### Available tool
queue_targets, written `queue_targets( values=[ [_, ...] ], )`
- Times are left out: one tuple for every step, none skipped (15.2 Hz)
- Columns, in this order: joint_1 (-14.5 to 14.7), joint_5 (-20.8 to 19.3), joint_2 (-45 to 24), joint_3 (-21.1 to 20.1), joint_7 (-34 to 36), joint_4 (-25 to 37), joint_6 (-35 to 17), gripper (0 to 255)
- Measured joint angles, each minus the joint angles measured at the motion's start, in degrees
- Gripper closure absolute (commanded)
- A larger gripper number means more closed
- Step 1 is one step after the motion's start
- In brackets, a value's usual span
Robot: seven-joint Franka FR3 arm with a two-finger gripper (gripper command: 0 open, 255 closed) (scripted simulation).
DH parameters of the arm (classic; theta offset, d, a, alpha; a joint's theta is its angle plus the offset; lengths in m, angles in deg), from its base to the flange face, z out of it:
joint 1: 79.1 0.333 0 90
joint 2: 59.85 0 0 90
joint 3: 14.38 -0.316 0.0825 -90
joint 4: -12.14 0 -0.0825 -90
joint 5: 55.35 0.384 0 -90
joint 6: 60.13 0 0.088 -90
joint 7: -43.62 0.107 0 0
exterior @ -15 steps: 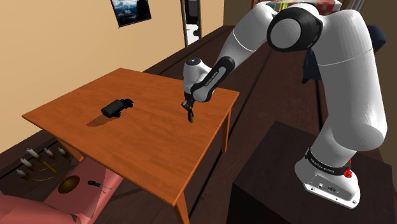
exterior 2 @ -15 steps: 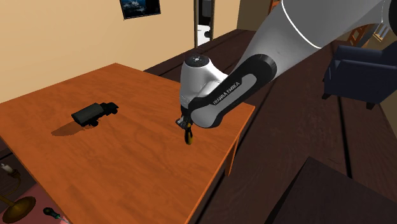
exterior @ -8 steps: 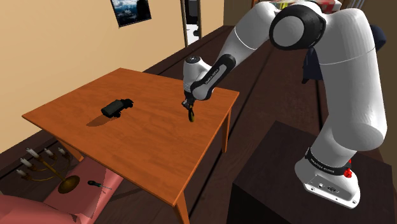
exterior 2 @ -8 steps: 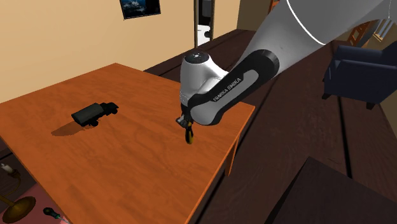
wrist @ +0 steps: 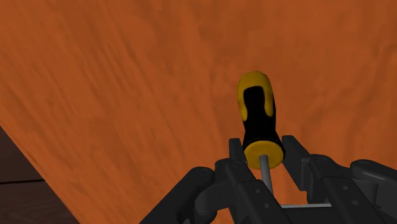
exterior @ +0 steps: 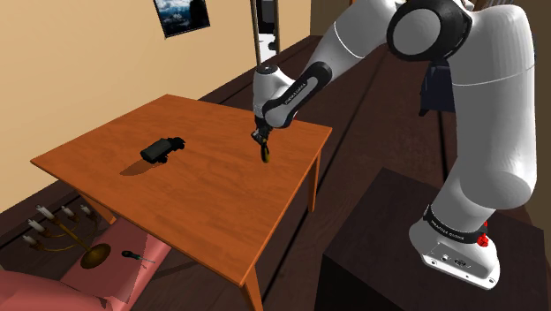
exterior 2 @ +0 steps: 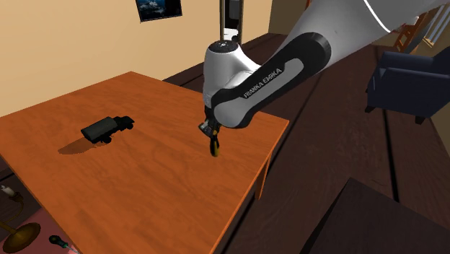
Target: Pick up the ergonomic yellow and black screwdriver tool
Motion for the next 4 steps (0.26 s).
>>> queue_targets(
  values=[
    [-0.1,0.2,0.4,-0.1,-0.2,0.1,0.5,255],
    [-0.2,0.3,0.9,-0.2,-0.4,0.2,1.0,255],
    [-0.2,0.5,1.3,-0.3,-0.5,0.3,1.7,255],
    [-0.2,0.6,1.7,-0.4,-0.7,0.3,2.0,255]
  ],
)
